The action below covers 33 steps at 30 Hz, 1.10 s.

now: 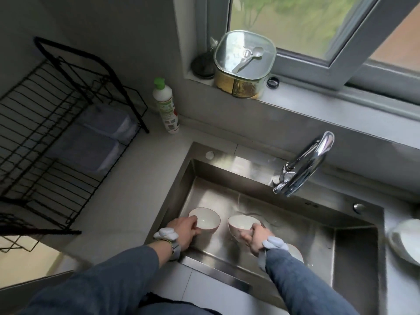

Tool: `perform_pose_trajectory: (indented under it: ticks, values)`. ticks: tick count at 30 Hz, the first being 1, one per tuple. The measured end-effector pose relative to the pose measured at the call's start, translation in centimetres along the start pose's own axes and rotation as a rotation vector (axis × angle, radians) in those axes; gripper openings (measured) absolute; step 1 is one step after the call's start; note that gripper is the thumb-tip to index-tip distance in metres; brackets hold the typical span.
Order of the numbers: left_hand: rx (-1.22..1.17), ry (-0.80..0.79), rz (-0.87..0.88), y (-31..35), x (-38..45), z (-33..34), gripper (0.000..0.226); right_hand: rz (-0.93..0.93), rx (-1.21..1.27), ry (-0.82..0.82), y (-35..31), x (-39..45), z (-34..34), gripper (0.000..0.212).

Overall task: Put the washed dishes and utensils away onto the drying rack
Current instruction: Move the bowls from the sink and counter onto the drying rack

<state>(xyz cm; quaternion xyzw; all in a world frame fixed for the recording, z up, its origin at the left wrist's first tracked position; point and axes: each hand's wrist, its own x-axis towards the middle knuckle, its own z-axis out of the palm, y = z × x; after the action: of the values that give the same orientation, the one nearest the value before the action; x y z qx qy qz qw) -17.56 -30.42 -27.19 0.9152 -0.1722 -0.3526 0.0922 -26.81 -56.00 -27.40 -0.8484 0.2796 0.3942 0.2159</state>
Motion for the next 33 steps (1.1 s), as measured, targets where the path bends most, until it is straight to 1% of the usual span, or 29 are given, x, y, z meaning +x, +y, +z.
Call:
perform_pose_trajectory:
  ticks: [3, 5, 8, 13, 18, 23, 27, 30, 33]
  values:
    - [-0.022, 0.046, 0.023, -0.3, -2.4, -0.5, 0.026, 0.006, -0.011, 0.070, -0.2, -3.4, -0.5, 0.035]
    - [-0.018, 0.068, 0.027, -0.2, -2.8, -0.8, 0.024, -0.012, -0.006, 0.105, 0.0, -4.3, -0.7, 0.032]
    - [-0.043, 0.147, 0.027, -0.1, -4.8, -1.7, 0.021, -0.046, -0.005, 0.162, -0.3, -6.7, -1.7, 0.034]
    - [-0.092, 0.282, 0.053, 0.9, -8.7, -3.7, 0.013, -0.150, -0.011, 0.277, -0.9, -9.9, -3.7, 0.037]
    - [-0.045, 0.435, 0.046, 1.1, -12.4, -6.4, 0.010, -0.255, 0.042, 0.351, -1.7, -12.0, -4.8, 0.037]
    - [-0.010, 0.583, 0.012, 0.4, -16.5, -10.0, 0.010, -0.359, 0.030, 0.412, -3.9, -13.6, -5.5, 0.035]
    - [-0.055, 0.677, 0.055, -1.0, -19.3, -13.8, 0.016, -0.437, 0.020, 0.474, -6.4, -15.0, -6.2, 0.034]
    - [-0.061, 0.768, 0.101, -1.8, -21.2, -17.3, 0.014, -0.517, 0.034, 0.477, -8.0, -15.7, -7.1, 0.031]
    - [-0.075, 0.855, 0.083, -3.5, -22.8, -21.2, 0.013, -0.591, 0.028, 0.515, -10.2, -16.7, -8.4, 0.028]
